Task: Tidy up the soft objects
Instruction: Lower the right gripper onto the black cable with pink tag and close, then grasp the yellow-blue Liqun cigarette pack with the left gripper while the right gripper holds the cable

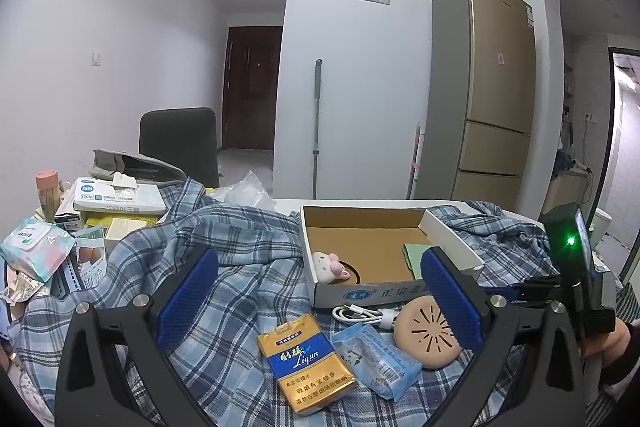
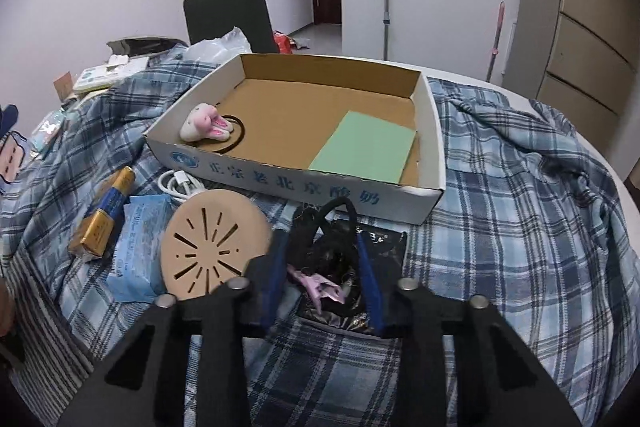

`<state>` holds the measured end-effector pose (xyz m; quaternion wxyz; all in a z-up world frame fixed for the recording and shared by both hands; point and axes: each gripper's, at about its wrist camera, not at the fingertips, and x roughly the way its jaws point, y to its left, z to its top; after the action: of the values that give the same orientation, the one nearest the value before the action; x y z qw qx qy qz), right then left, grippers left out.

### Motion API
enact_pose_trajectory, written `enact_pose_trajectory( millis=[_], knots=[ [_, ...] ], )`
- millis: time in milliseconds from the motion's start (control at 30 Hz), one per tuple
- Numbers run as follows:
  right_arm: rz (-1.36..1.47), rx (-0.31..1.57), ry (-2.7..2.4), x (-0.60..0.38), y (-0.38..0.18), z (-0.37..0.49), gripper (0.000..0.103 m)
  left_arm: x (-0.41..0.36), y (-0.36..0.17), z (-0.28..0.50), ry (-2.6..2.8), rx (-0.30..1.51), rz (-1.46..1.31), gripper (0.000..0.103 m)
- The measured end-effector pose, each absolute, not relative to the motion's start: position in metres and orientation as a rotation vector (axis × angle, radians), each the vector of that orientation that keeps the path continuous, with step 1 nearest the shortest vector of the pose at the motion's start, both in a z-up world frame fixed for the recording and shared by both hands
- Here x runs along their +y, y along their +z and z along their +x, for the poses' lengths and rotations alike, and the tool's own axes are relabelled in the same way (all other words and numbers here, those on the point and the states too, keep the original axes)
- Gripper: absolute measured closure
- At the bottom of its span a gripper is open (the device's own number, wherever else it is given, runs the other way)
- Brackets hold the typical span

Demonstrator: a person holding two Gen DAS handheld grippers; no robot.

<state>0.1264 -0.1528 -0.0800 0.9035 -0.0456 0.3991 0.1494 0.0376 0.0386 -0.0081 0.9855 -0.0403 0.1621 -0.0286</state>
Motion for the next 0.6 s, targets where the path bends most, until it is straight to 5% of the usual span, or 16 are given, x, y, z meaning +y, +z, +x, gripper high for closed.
enact_pose_trajectory(
  millis=[67, 367, 600],
  knots=[
    [-0.088, 0.813, 0.318, -0.154, -0.079, 0.125, 0.093, 0.039, -0.009, 0.039, -0.05, 0.33, -0.082, 0.0],
    [-0.037, 0.636, 0.317, -0.164, -0.048, 0.101, 0.093, 0.051, -0.008, 0.043, -0.024, 0.357, -0.112, 0.0],
    [-0.011, 0.565, 0.328, -0.168, -0.034, 0.092, 0.093, 0.064, -0.028, 0.07, -0.049, 0.575, -0.188, 0.007]
  ],
)
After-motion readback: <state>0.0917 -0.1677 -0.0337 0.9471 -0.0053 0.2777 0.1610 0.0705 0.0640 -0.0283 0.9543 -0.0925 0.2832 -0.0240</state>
